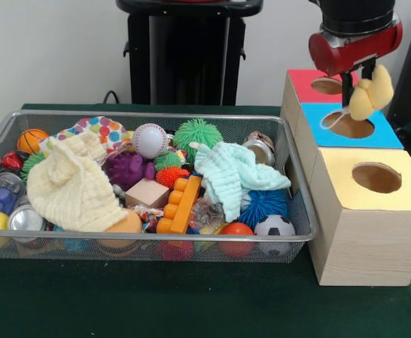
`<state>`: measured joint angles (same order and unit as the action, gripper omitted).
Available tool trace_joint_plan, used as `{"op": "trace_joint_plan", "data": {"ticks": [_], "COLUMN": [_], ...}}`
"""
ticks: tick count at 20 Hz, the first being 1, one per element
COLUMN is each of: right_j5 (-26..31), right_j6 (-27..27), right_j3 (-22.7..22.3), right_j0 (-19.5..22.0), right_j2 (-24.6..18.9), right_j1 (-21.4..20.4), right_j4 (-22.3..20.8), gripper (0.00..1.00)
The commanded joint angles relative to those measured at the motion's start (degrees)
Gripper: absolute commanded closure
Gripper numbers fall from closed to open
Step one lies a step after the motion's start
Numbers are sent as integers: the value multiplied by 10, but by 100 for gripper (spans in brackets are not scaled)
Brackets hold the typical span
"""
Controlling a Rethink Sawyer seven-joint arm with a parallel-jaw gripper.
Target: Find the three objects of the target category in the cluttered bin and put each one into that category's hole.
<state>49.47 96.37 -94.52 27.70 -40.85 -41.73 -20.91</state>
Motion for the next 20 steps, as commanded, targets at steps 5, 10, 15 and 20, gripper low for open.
{"op": "trace_joint_plan", "data": {"ticks": [5,10,15,20], "right_j5": [-31,-63,-102,-124], "right_j6": [60,71,84,84], "right_j3": [-128,-165,-200,-222], "right_j0": [11,12,7,-3], "right_j2": [42,47,55,68], "right_j1": [-38,-56,-66,-74], "right_j4": [12,8,6,2], "gripper": [100,100,100,100]}}
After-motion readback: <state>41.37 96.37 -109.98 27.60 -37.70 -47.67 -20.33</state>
